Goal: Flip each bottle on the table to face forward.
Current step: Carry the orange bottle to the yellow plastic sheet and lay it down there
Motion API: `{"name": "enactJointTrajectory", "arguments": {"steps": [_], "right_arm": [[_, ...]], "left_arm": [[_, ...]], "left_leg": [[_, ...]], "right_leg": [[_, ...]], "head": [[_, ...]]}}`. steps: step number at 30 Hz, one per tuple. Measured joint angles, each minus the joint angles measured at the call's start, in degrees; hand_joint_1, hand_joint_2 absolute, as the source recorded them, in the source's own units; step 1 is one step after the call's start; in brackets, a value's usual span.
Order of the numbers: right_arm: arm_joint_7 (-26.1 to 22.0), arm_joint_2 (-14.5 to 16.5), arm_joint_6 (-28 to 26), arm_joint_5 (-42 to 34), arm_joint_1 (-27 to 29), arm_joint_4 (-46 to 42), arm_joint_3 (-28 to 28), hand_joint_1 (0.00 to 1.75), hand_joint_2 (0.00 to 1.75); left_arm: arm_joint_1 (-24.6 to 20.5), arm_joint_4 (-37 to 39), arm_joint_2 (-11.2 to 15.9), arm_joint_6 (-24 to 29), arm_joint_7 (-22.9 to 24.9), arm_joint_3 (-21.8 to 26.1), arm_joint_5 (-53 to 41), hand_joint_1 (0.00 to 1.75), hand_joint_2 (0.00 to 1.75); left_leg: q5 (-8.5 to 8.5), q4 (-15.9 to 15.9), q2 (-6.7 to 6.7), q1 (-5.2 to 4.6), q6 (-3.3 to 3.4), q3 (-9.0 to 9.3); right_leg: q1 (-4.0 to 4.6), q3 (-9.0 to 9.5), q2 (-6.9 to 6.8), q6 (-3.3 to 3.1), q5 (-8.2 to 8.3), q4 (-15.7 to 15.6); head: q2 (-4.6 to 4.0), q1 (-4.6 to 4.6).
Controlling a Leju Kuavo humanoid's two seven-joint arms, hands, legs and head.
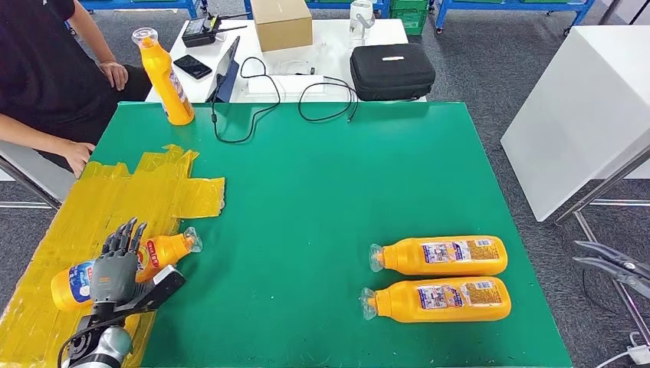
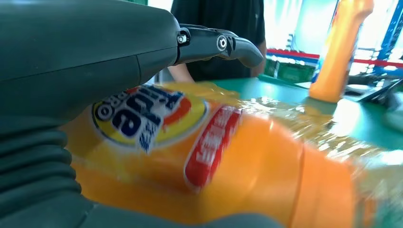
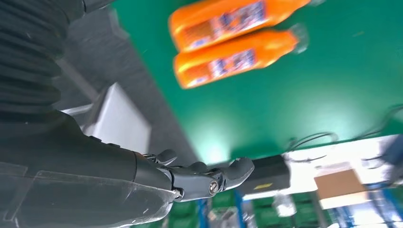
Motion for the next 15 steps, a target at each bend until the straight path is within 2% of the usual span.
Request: {"name": "enactJointTrajectory", "arguments": {"steps": [3,7,12,15], "right_arm": [[1.2,-0.8,-0.8,4.0,1.9,-1.7,-3.2,0.00,1.75],[0.0,-0.9,-3.5,11.7,4.1,-2.8,-2.8,0.00,1.75],[-4.5,-0.9,-10.0,22.5,6.1,-2.6,1.9,0.00,1.75],[-5.5,-0.9,-11.6,24.7,7.0,-2.1,5.0,0.00,1.75]], "left_arm": [[1.3,-4.3,-0.8,-6.2,-4.8,1.1,9.2,0.00,0.00],[3.4,-9.7,-2.1,-11.9,-6.9,1.8,15.5,0.00,0.00],[5.9,-15.4,-3.7,-16.2,-8.3,2.2,21.4,0.00,0.00],[6.7,-17.6,-4.2,-16.9,-8.3,2.2,22.0,0.00,0.00]], "left_leg": [[0.01,0.0,0.04,0.00,0.00,0.05],[0.05,0.0,0.03,-0.01,0.05,-0.03],[0.05,0.1,0.02,-0.02,0.07,-0.22],[0.05,0.1,-0.01,-0.05,0.08,-0.30]], "right_leg": [[0.01,-0.03,0.03,0.00,0.00,0.0],[0.00,-0.10,0.02,0.05,-0.03,0.0],[-0.01,-0.22,0.01,0.10,-0.06,0.0],[-0.03,-0.27,0.00,0.12,-0.07,0.0]], "head": [[0.00,-0.01],[0.00,0.02],[0.00,0.02],[0.00,0.02]]}}
